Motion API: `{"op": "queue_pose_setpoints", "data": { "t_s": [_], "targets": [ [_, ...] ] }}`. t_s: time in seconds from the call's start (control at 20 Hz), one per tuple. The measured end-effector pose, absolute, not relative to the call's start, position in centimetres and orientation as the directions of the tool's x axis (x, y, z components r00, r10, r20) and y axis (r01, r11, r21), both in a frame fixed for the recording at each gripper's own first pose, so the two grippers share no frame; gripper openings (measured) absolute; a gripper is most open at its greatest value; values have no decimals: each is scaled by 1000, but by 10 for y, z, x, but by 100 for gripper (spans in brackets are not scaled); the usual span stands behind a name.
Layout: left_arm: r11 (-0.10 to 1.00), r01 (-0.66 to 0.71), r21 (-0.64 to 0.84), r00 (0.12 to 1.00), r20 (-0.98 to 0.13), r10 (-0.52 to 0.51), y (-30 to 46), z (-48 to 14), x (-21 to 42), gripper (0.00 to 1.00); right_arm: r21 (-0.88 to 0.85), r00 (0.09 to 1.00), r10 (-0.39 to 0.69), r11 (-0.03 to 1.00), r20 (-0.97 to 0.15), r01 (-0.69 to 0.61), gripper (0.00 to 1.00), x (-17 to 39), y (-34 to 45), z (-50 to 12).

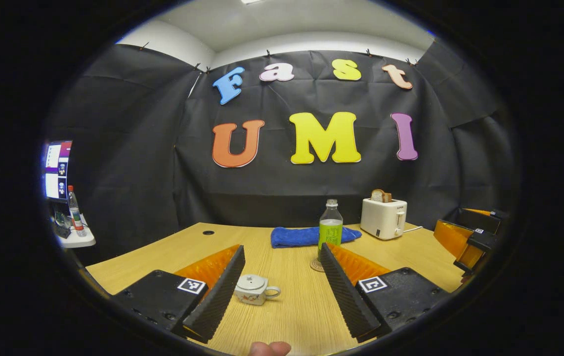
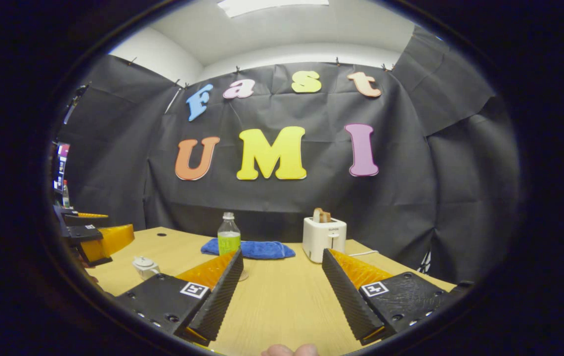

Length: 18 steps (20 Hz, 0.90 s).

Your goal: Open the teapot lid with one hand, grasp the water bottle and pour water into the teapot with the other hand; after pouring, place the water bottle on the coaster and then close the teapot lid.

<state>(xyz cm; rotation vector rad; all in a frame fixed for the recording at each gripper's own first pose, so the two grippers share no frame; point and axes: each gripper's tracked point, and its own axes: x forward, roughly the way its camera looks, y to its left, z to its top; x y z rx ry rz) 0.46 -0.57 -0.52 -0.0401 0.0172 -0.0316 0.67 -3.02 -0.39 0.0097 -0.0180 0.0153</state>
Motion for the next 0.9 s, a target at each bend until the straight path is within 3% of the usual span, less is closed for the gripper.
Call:
{"op": "queue_pose_setpoints", "data": {
  "t_s": [0.9],
  "targets": [
    [995, 81, -56, 997, -8, -81, -11, -1, 0, 96, -14, 999, -16, 1000, 31, 16, 96, 6, -17, 8]
  ]
}}
